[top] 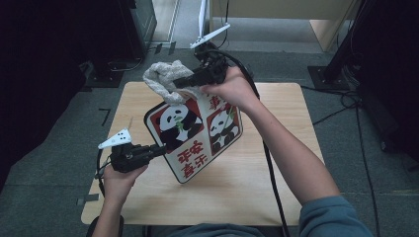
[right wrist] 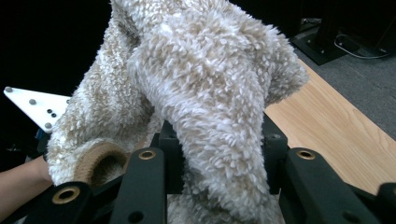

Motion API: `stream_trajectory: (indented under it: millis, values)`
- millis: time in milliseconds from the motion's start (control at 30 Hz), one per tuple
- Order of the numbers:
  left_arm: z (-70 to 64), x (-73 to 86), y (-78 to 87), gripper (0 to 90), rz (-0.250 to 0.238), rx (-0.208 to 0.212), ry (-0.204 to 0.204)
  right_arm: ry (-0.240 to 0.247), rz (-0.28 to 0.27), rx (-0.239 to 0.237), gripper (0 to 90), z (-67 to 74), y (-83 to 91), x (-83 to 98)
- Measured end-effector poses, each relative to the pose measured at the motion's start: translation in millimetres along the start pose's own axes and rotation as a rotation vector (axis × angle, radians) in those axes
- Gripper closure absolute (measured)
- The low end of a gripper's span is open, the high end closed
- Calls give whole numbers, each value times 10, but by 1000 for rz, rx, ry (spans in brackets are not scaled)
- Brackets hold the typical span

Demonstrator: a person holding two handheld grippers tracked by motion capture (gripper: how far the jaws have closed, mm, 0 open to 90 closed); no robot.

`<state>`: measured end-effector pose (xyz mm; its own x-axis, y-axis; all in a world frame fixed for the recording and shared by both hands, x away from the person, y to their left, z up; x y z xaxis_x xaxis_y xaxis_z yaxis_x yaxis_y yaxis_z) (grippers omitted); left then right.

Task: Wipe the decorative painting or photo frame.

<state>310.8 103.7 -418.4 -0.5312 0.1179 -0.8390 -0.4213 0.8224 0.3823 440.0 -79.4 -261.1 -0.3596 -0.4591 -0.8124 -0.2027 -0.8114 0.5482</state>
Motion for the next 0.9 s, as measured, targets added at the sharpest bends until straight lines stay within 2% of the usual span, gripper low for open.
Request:
stream_trajectory:
  millis: [900]
  values:
    - [-1,1,6,790,8,-3,-9,-27,-4,52,635,-244,169,54]
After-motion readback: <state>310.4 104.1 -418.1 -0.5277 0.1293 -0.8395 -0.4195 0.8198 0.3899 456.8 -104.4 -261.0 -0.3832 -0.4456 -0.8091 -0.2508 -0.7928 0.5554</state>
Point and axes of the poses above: each handheld gripper's, and its own axes: y roughly backward along the jaws, x roughly out of its underside, z roughly to its left, the point moved 6 cm from there along -y, roughly forward along the jaws, and after that the axes turned 4 degrees about y, right-handed, at the moved point
